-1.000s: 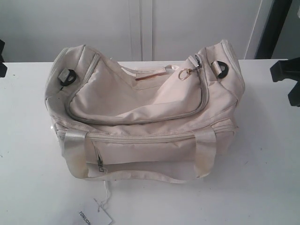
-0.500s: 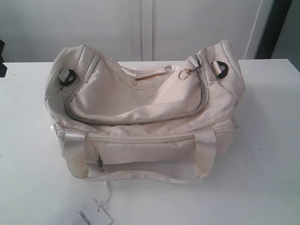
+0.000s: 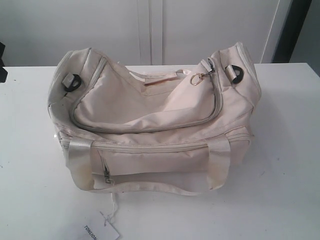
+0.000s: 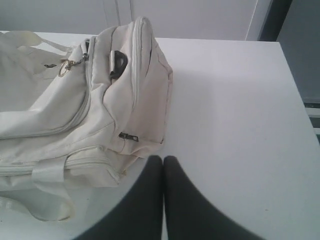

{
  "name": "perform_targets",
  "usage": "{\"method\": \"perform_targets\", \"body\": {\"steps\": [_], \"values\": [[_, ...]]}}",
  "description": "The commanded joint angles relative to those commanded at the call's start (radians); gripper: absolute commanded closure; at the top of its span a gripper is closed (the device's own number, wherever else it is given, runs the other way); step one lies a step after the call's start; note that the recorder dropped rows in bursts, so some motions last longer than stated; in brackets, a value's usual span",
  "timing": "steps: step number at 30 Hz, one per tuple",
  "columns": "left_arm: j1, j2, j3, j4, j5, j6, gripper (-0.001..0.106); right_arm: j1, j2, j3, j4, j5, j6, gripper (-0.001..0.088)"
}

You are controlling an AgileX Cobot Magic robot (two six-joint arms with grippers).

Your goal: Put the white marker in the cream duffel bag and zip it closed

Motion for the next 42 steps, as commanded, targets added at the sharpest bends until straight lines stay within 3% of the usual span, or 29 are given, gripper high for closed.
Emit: {"method": "perform_targets", "body": {"steps": [9, 16, 28, 42], "values": [[0.000, 0.000, 0.000, 0.000, 0.000, 0.000, 0.105, 0.000, -0.002, 0.002, 0.003, -0.022, 0.000, 0.0868], [0.000, 0.000, 0.000, 0.000, 0.000, 0.000, 0.105, 0.000, -0.079, 0.015, -0.021, -0.088, 0.000, 0.0868], [0.000, 0.000, 0.000, 0.000, 0.000, 0.000, 0.105, 0.000, -0.241, 0.308, -0.041, -0.468, 0.000, 0.0868], [0.000, 0.000, 0.000, 0.000, 0.000, 0.000, 0.105, 0.000, -0.516, 0.560, -0.041, -0.495, 0.002, 0.0868]]}}
